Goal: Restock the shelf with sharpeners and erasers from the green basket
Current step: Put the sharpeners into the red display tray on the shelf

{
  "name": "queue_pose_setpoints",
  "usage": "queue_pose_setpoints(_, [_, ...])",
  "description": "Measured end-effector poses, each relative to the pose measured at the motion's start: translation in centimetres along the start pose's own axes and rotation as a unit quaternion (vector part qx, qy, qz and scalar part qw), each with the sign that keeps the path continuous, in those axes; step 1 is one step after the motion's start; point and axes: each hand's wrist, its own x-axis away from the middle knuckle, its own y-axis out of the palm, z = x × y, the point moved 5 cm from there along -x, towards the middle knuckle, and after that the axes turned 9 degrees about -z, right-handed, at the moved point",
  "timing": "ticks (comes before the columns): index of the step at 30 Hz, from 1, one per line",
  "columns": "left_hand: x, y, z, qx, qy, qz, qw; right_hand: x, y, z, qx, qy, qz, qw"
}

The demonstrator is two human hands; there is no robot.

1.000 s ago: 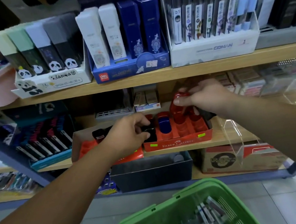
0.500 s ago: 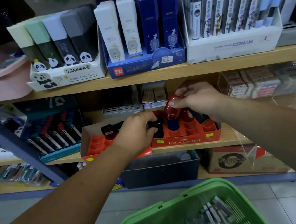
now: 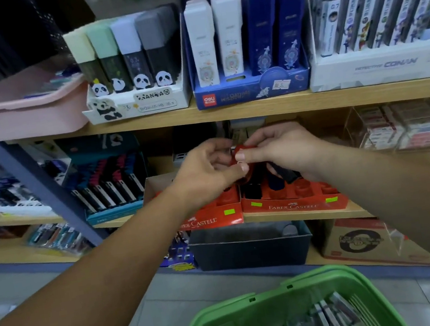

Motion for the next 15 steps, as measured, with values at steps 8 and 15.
queue_pose_setpoints(8, [2.9, -7.4, -3.0, -0.087, -0.043, 0.081, 0.992, -2.8, 3.4, -1.6, -0.006, 0.07, -0.056, 0.996])
queue_pose_setpoints(15, [2.2, -8.1, -6.0, -0.103, -0.071, 0.089, 0.988, -4.0, 6.0, 0.2, -0.014, 0.062, -0.053, 0.997])
